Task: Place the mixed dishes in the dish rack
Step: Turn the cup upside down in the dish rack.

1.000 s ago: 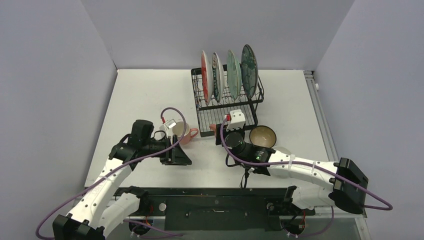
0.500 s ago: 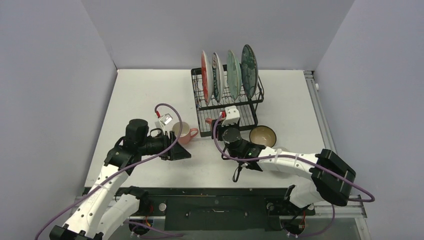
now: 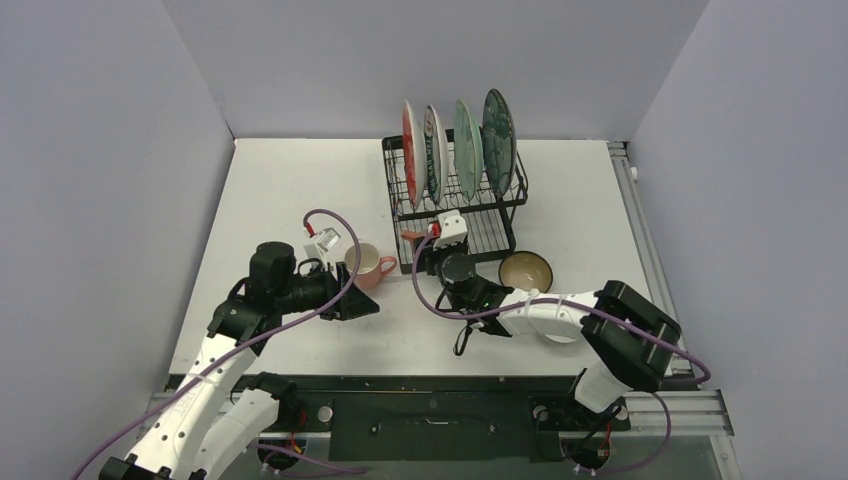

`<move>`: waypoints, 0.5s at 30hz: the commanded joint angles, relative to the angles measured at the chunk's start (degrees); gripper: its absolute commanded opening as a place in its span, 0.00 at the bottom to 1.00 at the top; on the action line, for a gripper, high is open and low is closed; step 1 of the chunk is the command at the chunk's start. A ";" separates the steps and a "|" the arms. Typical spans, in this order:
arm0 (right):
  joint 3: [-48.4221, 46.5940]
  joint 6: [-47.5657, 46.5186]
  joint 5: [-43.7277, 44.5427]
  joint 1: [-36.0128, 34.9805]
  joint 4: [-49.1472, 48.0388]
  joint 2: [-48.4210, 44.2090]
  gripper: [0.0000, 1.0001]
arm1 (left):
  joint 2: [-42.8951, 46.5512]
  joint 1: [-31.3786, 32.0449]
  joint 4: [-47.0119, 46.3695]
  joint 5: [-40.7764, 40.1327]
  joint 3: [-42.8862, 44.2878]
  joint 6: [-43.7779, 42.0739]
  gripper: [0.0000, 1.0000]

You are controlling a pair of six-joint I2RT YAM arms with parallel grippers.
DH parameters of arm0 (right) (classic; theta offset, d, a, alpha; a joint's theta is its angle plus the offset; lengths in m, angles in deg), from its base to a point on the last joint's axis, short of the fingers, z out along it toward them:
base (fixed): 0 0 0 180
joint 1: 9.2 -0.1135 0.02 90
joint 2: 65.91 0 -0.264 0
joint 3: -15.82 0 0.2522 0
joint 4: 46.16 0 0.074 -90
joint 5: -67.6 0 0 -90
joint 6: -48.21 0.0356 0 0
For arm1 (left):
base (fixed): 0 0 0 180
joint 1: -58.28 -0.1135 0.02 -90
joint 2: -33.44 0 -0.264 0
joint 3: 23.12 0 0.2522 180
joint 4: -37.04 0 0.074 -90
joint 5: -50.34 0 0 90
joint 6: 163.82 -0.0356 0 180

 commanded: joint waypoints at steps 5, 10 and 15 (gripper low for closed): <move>-1.51 -2.45 -1.70 0.96 -12.44 3.20 0.00 | 0.47 -0.41 -3.87 0.51 -0.17 -0.84 0.47; -2.36 -3.14 -1.81 1.54 -13.10 4.76 0.00 | 0.43 -0.41 -3.92 0.24 -0.22 -0.85 0.47; -2.69 -3.14 -1.45 2.33 -13.41 5.78 0.00 | 0.29 -0.41 -3.86 0.22 -0.18 -0.89 0.48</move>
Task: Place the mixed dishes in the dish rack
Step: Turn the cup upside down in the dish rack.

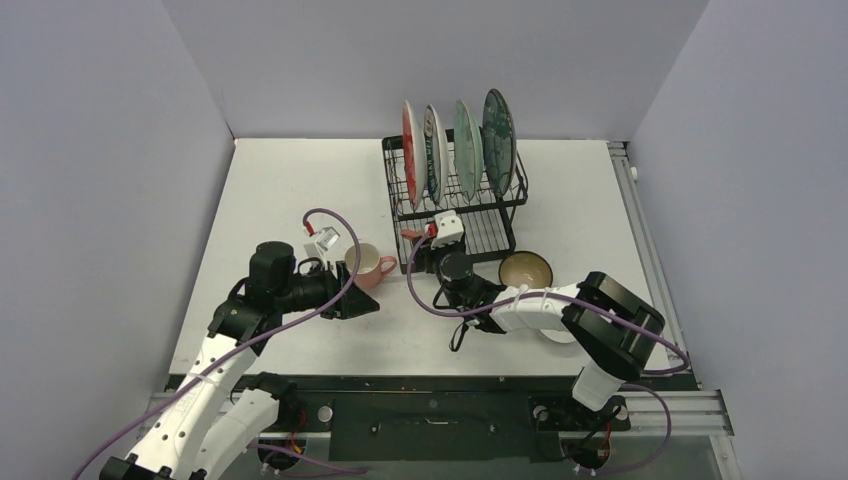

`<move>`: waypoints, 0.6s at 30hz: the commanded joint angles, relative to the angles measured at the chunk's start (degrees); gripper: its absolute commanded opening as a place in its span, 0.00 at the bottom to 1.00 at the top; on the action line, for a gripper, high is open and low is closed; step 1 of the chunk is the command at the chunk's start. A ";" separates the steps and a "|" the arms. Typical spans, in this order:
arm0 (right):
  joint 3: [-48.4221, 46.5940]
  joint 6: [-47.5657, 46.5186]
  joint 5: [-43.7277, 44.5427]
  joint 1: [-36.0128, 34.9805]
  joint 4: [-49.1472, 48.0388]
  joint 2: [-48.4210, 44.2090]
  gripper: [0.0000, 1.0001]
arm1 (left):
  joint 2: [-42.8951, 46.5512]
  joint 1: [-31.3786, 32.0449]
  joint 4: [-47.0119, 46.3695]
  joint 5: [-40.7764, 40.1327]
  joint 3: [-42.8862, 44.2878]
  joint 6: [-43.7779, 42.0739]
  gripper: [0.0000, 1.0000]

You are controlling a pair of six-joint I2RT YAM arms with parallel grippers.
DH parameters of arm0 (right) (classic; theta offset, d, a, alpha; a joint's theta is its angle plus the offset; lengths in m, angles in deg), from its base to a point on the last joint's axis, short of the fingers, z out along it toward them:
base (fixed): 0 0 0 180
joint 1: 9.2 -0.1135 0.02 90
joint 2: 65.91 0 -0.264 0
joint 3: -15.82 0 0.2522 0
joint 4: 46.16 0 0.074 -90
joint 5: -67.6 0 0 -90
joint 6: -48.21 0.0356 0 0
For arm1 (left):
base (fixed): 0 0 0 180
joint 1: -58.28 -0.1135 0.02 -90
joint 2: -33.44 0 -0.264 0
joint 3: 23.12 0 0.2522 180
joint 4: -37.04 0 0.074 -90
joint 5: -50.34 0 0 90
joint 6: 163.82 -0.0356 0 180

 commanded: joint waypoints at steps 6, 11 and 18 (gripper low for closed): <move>-3.46 0.42 -0.16 1.35 -5.67 1.69 0.00 | 0.22 -0.28 -2.52 0.18 0.15 -0.88 0.47; -3.49 2.12 0.43 1.63 -4.53 2.61 0.00 | 0.29 -0.28 -2.38 0.02 0.11 -0.85 0.48; -3.94 5.06 0.48 2.16 -1.99 3.46 0.22 | 0.25 -0.28 -2.36 -0.24 0.14 -0.84 0.47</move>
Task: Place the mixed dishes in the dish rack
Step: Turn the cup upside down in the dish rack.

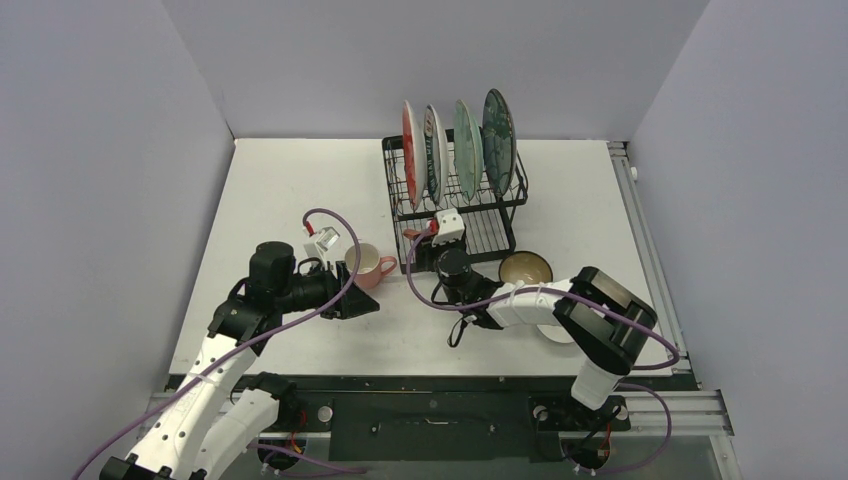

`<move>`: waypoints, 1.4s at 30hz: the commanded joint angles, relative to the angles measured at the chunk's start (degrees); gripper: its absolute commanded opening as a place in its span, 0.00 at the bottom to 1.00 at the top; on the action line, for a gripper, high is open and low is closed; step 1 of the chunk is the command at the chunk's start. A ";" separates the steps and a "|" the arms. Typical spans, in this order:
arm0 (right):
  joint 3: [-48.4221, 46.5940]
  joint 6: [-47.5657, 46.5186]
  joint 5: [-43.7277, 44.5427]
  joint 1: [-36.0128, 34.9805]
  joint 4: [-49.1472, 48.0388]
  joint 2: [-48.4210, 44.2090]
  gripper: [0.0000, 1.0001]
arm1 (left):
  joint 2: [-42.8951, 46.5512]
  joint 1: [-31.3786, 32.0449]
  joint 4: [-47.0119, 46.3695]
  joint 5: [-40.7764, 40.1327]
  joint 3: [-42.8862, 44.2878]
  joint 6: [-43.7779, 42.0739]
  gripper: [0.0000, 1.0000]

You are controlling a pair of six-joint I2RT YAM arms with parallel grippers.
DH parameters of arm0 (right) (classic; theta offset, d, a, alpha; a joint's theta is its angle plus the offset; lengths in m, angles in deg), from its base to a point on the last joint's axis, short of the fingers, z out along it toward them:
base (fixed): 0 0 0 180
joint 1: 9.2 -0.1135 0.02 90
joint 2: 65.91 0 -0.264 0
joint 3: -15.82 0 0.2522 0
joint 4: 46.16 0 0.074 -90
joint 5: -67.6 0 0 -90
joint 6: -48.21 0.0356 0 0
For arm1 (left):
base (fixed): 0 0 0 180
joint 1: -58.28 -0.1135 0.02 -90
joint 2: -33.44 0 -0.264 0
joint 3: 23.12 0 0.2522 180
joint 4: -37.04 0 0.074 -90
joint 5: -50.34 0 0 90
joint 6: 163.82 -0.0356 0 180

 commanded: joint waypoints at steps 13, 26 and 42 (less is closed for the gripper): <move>-5.47 7.14 -2.07 1.83 4.97 2.27 0.46 | 0.22 -0.33 -2.22 -0.31 0.17 -0.89 0.48; -6.42 10.69 -7.01 4.39 7.39 2.16 0.72 | 0.37 -0.33 -2.27 -0.09 0.18 -0.93 0.48; -2.17 11.26 -7.67 4.19 9.72 -5.80 0.72 | 0.63 -0.40 -1.72 -1.70 0.38 -0.88 0.56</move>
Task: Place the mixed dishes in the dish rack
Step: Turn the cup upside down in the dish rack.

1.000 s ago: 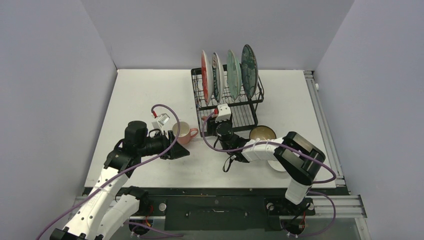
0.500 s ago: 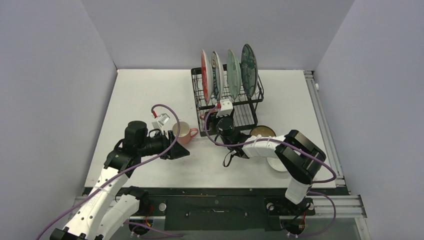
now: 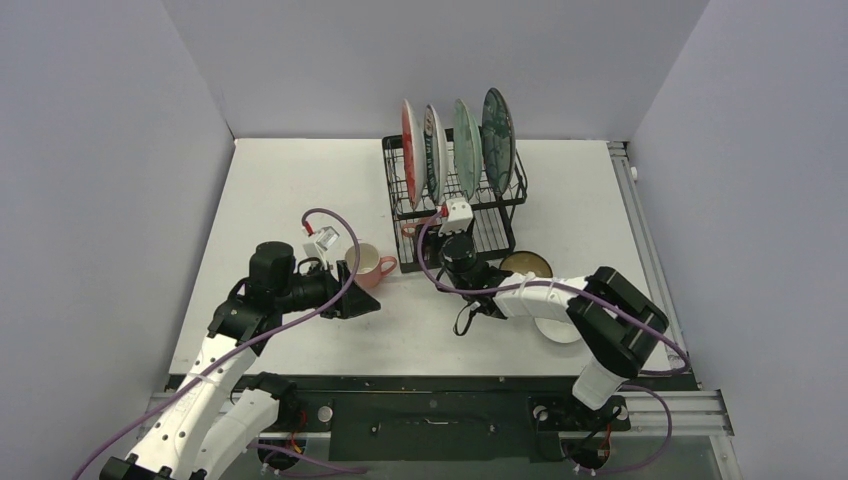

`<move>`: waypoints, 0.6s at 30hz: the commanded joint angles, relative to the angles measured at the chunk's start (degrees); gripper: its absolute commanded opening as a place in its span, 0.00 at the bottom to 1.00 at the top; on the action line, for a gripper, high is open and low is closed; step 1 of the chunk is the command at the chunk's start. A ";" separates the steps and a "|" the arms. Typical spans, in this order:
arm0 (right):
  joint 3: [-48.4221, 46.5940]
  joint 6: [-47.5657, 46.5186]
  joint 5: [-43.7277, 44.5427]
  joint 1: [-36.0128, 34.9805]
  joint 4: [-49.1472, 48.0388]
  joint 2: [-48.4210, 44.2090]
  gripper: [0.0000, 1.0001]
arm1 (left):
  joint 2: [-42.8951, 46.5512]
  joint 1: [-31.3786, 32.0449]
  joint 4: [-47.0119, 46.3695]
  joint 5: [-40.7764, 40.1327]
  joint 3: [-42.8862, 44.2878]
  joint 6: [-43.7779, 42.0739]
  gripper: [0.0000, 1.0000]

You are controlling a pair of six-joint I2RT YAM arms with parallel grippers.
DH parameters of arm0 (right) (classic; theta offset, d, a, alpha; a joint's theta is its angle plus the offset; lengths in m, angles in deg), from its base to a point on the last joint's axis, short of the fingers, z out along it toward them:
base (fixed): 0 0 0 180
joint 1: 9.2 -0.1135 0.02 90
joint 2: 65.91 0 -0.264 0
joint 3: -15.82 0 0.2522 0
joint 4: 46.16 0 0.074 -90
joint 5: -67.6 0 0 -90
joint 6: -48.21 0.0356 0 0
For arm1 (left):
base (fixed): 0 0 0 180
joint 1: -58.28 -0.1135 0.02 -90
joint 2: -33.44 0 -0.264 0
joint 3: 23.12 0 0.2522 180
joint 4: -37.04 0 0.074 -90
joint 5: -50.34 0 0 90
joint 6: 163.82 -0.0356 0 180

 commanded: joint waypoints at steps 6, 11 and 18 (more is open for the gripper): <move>4.62 0.56 -0.20 -1.29 -1.20 -7.48 0.72 | -0.35 -1.06 -1.47 -1.49 0.61 -0.94 0.70; 8.50 0.36 -0.41 -2.74 -1.92 -11.15 0.72 | -0.66 -1.50 -1.50 -2.34 0.68 -0.73 0.87; 12.93 0.50 -2.05 -4.53 -0.20 -17.67 0.73 | -1.28 -2.39 -0.39 -6.90 1.31 -0.33 0.96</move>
